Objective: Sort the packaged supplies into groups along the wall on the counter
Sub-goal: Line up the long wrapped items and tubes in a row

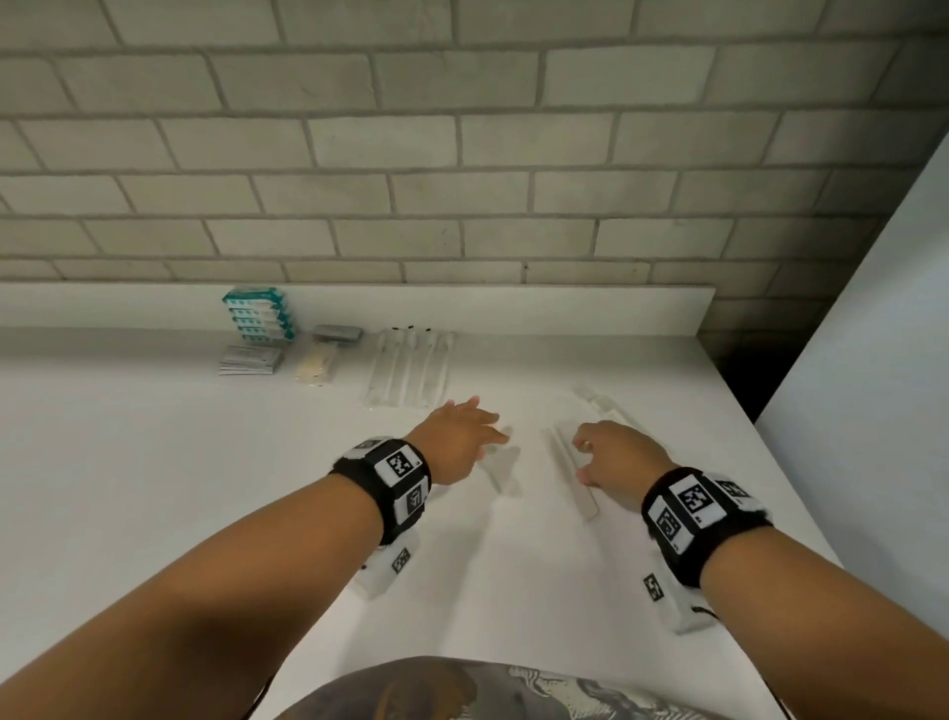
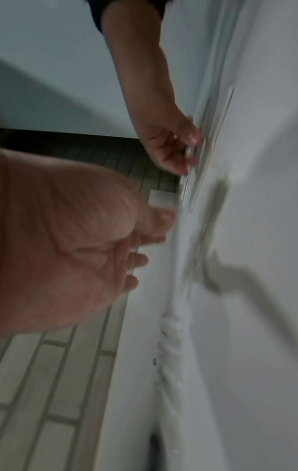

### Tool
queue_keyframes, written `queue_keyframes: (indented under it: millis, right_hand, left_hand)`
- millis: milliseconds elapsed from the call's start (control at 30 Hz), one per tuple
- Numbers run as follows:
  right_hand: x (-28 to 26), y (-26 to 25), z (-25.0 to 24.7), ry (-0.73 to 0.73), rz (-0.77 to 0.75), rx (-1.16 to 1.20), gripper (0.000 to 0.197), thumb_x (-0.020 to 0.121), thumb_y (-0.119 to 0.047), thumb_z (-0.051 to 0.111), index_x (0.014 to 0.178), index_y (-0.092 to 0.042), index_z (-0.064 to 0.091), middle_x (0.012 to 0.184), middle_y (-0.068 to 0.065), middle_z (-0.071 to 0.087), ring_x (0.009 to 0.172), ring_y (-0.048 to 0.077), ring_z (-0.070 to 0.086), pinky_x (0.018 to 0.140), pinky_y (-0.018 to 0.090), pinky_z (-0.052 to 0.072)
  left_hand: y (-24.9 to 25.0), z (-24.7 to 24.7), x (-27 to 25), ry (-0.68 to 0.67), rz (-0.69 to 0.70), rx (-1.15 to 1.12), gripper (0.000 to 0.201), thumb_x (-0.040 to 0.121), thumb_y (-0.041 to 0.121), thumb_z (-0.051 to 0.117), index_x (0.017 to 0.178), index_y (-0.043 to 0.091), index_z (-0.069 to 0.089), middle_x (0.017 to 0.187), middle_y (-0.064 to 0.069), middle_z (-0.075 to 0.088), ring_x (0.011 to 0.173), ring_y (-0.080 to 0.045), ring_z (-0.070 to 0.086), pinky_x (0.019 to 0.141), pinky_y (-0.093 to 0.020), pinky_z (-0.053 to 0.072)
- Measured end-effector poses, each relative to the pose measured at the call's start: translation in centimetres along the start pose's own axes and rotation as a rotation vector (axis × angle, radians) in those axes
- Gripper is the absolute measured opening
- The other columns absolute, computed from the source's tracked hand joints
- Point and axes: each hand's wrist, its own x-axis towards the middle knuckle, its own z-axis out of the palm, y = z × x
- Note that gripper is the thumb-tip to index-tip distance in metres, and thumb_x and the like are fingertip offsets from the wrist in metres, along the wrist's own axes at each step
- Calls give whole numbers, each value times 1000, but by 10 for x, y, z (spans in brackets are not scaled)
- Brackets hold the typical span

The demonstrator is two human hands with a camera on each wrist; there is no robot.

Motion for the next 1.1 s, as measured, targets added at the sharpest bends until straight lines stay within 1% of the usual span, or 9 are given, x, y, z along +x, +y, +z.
queue_keyframes:
  millis: [67, 133, 200, 300, 433, 500, 567, 767, 1100]
  right_hand:
    - [-1, 2, 2, -64, -109, -60, 61, 83, -23, 69, 139, -28, 47, 146, -9, 45, 130, 15, 46, 106, 32, 39]
    - [1, 1, 7, -165, -164, -162, 68, 83, -21, 69, 145, -30, 41, 155, -14, 32, 139, 15, 35, 113, 33, 30]
    - [6, -1, 9, -182, -158, -159, 71, 84, -22, 69, 146, -32, 38, 156, -14, 29, 141, 16, 33, 114, 33, 28]
    - [18, -9, 12, -167, -129, -106, 72, 84, -22, 70, 147, -32, 36, 155, -9, 34, 140, 18, 35, 113, 34, 30]
    - [38, -23, 11, -192, -144, -92, 72, 89, -22, 65, 151, -28, 29, 159, -6, 24, 144, 19, 27, 116, 34, 26]
    - [52, -26, 10, -200, -140, -68, 73, 90, -21, 64, 151, -28, 26, 160, -4, 21, 146, 19, 24, 116, 35, 25]
    - [67, -28, 8, -209, -125, -45, 74, 90, -20, 64, 152, -28, 24, 161, -3, 19, 146, 18, 22, 117, 36, 25]
    - [112, -39, -4, -247, -109, -96, 74, 94, -21, 59, 154, -27, 16, 163, -3, 8, 148, 18, 16, 119, 36, 19]
    - [150, -53, -18, -260, -163, -131, 69, 98, -16, 50, 155, -18, 11, 163, -2, -4, 150, 17, 7, 119, 34, 17]
  left_hand:
    - [6, 11, -7, 51, -89, -16, 47, 101, 22, 38, 148, 19, 36, 155, -4, 32, 143, -23, 28, 115, -35, 23]
    - [18, 22, -12, 28, -179, -53, 53, 100, 37, 40, 148, 14, 34, 154, -6, 33, 140, -22, 33, 113, -33, 27]
    - [27, 30, -11, -7, -199, -56, 65, 95, 48, 45, 147, 10, 33, 155, -6, 31, 140, -24, 34, 113, -36, 29]
    - [30, 30, -3, -7, -217, -126, 76, 91, 53, 52, 148, 9, 29, 158, -5, 24, 141, -23, 32, 113, -35, 30]
    - [23, 29, 14, 73, -267, -258, 80, 85, 61, 55, 143, 9, 35, 148, -6, 38, 130, -23, 44, 101, -33, 38]
    - [19, 29, 25, 87, -258, -267, 78, 84, 56, 61, 141, 9, 36, 143, -6, 40, 124, -24, 49, 96, -33, 42]
    - [13, 26, 37, 49, -219, -271, 77, 85, 49, 64, 144, 9, 34, 148, -6, 35, 128, -23, 46, 101, -33, 41]
    - [-19, 7, 74, -66, -153, -222, 83, 89, 37, 62, 153, 10, 16, 162, -5, 7, 147, -20, 18, 117, -32, 21]
    - [-52, -7, 111, -94, -164, -227, 82, 88, 30, 66, 153, 13, 19, 162, 0, 10, 146, -17, 20, 117, -30, 21]
